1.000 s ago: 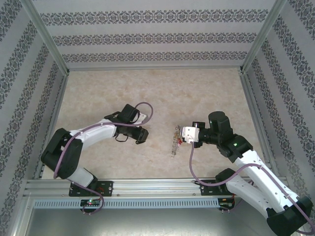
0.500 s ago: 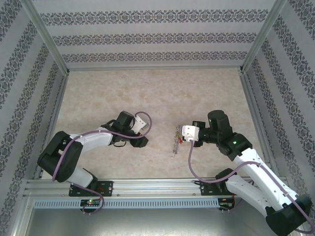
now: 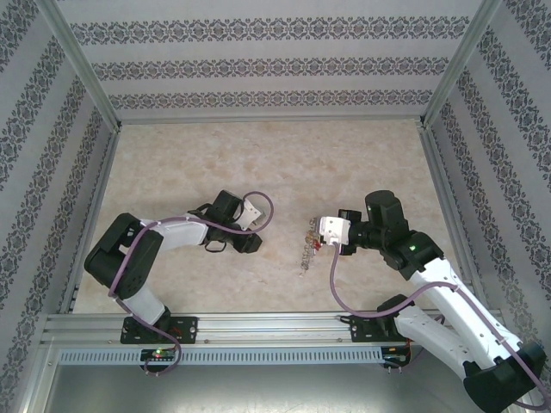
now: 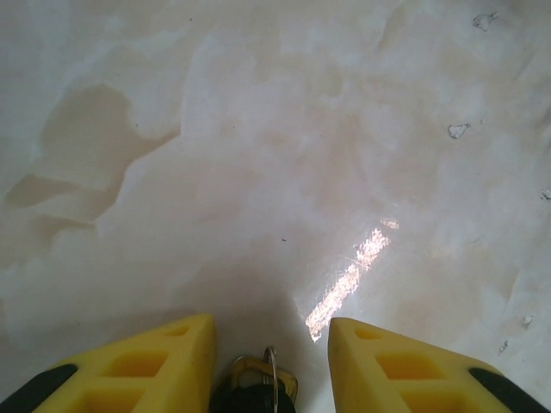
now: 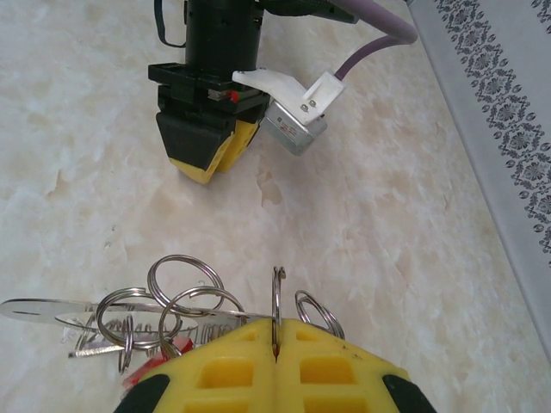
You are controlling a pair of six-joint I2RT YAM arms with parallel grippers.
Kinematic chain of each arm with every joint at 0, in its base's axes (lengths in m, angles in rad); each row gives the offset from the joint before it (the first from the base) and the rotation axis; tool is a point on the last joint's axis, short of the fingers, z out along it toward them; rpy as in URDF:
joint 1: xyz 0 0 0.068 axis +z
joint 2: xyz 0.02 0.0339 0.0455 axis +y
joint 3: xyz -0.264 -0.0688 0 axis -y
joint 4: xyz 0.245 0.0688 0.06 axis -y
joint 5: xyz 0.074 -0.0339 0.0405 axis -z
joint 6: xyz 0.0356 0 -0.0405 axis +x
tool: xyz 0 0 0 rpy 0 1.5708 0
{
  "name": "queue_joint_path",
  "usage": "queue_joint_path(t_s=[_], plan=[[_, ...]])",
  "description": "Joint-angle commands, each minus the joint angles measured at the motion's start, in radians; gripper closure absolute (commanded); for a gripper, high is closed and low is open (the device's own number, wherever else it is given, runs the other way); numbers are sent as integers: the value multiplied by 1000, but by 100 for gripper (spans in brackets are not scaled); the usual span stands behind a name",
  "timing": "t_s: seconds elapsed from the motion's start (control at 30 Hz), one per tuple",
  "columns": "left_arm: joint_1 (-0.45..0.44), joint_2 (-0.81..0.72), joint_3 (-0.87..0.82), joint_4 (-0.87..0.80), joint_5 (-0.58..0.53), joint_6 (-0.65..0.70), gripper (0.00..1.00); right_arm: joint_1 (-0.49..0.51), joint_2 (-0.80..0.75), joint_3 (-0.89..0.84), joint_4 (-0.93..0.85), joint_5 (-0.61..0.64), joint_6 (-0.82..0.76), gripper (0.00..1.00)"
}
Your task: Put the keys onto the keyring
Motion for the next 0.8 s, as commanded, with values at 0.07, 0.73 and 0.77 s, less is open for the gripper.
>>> queue_joint_path(t_s=[0.07,0.73,0.77], plan=[[3,-46,-22,-40,-13,-21,59,-8,-8,26,12,-13,18,100],[3,-68,-55,-78,-51,-103,67,-12,-42,30,-13,1,10,100],[3,-58,-47,-84,-47,-102,68,-12,-45,28,-13,3,9,100]])
